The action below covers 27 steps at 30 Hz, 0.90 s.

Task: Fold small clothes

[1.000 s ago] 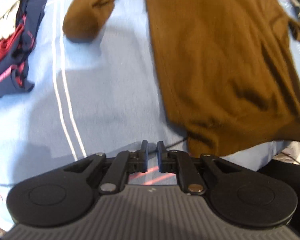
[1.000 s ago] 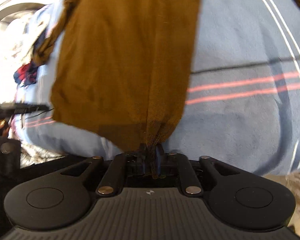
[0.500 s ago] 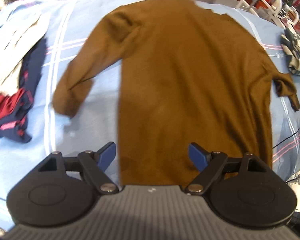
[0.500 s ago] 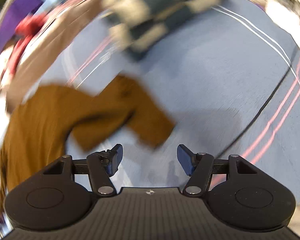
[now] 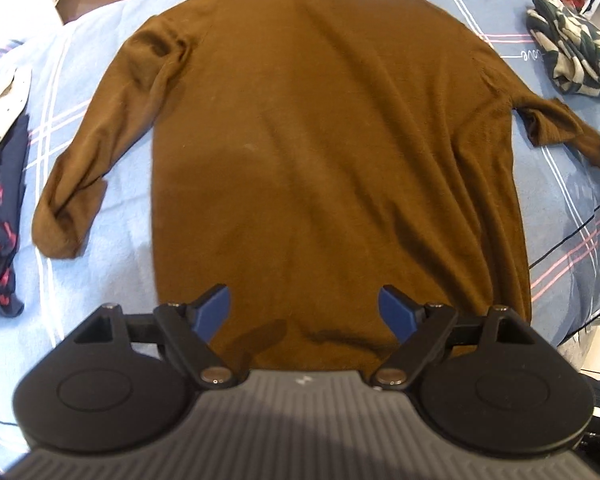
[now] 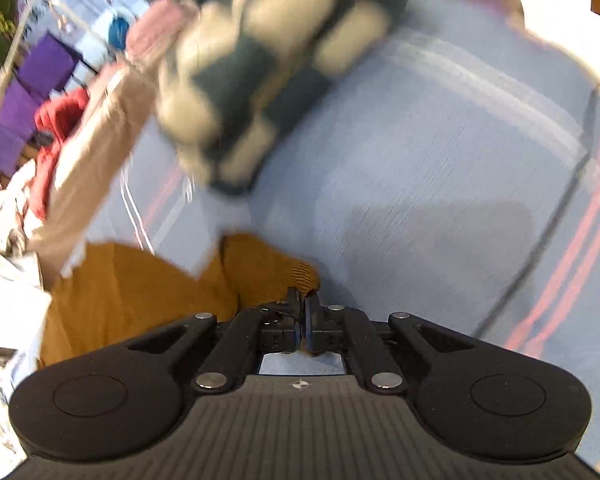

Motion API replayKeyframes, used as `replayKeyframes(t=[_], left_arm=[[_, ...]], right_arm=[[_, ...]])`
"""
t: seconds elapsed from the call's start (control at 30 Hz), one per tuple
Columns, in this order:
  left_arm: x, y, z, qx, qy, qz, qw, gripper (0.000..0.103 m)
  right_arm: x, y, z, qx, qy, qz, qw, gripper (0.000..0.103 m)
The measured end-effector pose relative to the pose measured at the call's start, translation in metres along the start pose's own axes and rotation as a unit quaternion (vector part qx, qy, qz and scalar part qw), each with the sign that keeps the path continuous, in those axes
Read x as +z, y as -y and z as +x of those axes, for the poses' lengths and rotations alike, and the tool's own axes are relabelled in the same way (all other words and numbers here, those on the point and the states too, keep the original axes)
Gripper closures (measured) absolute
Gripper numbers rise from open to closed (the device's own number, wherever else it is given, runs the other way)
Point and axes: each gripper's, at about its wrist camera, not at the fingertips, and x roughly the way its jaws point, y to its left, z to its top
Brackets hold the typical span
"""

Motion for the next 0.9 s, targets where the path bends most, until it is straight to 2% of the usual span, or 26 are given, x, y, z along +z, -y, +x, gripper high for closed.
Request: replayKeyframes(t=[0.1,0.2,0.3,0.4,0.53,0.7,0.8,0.9], left_arm=[[0.005,0.001,0.003,-0.004,0.003,-0.005,1.0000,0.021],[0.009,0.000,0.006,-0.006,0.003,-0.010,0.9999,0.021],[0.013,-0.001,0.010,-0.006,0.004,-0.009,0.9999,0.021],[0.016,0.000,0.013,-0.009,0.002,-0.001,1.0000,0.021],[0.017,0.003,0.016,-0.014,0.001,0.008,0.9999,0.021],[0.011,0.000,0.018,-0.019,-0.003,0.005,0.9998,0.021],[0.005,-0.009,0.014,-0.017,0.002,-0.006,0.9998,0.021],[-0.003,-0.023,0.008,-0.010,0.004,-0.025,0.9996,0.019]], right_arm=[[0.028,0.015,-0.044,-0.036,0.026,-0.025,0.999,0.099],[0.045,0.034,-0.082,-0.073,0.050,-0.022,0.996,0.099],[0.055,0.053,-0.102,-0.103,0.045,-0.037,0.993,0.099],[0.053,0.052,-0.100,-0.100,0.021,-0.047,0.994,0.099],[0.038,0.025,-0.089,-0.040,-0.010,-0.051,0.998,0.099],[0.012,-0.070,-0.035,0.081,-0.051,-0.070,0.993,0.099],[-0.013,-0.153,0.014,0.157,-0.094,-0.096,0.978,0.099],[-0.056,-0.248,0.060,0.220,-0.150,-0.149,0.952,0.099]])
